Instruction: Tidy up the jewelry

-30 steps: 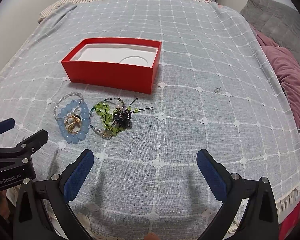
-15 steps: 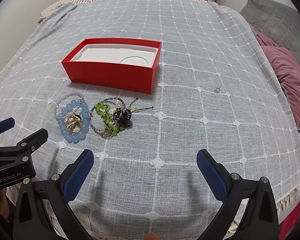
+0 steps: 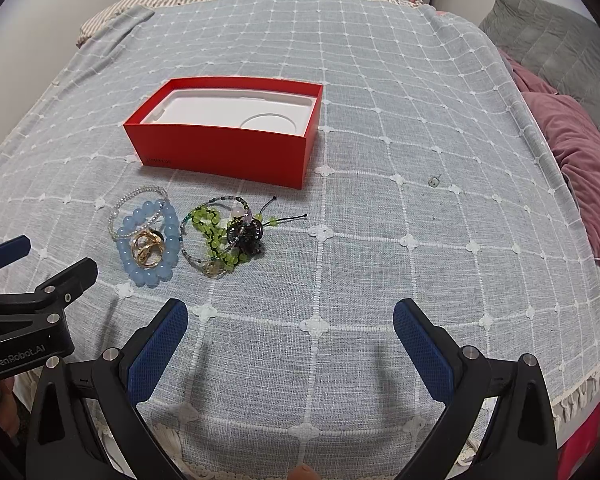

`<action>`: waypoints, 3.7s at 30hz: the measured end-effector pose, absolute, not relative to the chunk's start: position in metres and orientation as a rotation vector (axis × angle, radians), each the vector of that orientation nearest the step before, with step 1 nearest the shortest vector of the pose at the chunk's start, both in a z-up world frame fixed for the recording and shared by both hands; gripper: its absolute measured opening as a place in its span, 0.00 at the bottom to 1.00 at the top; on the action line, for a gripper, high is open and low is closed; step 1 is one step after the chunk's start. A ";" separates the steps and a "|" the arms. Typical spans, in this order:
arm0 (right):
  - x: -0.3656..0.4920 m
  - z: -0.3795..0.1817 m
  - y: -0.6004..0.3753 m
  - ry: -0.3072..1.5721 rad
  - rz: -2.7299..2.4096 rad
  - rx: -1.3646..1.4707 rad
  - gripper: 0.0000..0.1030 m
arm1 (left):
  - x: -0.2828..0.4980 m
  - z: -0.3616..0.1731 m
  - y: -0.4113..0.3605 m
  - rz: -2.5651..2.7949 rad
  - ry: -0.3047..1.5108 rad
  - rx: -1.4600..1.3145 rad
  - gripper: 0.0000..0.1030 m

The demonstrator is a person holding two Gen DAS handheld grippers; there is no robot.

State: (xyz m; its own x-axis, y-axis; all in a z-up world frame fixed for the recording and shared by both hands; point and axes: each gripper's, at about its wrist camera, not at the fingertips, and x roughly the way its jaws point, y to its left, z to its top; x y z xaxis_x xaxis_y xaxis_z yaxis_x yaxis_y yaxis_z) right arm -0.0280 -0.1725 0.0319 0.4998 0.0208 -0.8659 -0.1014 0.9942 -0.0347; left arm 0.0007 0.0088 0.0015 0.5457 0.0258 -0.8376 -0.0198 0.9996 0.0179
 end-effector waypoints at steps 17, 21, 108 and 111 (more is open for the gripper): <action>-0.028 0.033 -0.172 1.047 0.074 -0.089 1.00 | -0.001 0.000 0.007 0.023 1.003 0.010 1.00; -0.028 0.032 -0.172 1.047 0.072 -0.090 1.00 | -0.001 0.000 0.008 0.022 1.006 0.006 1.00; 0.058 0.096 -0.180 0.883 0.406 0.126 0.05 | 0.083 0.069 0.009 -0.261 0.784 -0.190 0.00; 0.063 0.099 -0.182 0.851 0.366 0.106 0.05 | 0.089 0.078 0.002 -0.313 0.743 -0.215 0.00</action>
State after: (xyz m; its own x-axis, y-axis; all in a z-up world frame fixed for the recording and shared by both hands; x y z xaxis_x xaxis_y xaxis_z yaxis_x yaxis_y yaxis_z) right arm 0.0634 -0.1817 0.0988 0.6011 0.3569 -0.7151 -0.2733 0.9326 0.2358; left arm 0.0886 0.0024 0.0776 0.6937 -0.3529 -0.6279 0.2022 0.9321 -0.3005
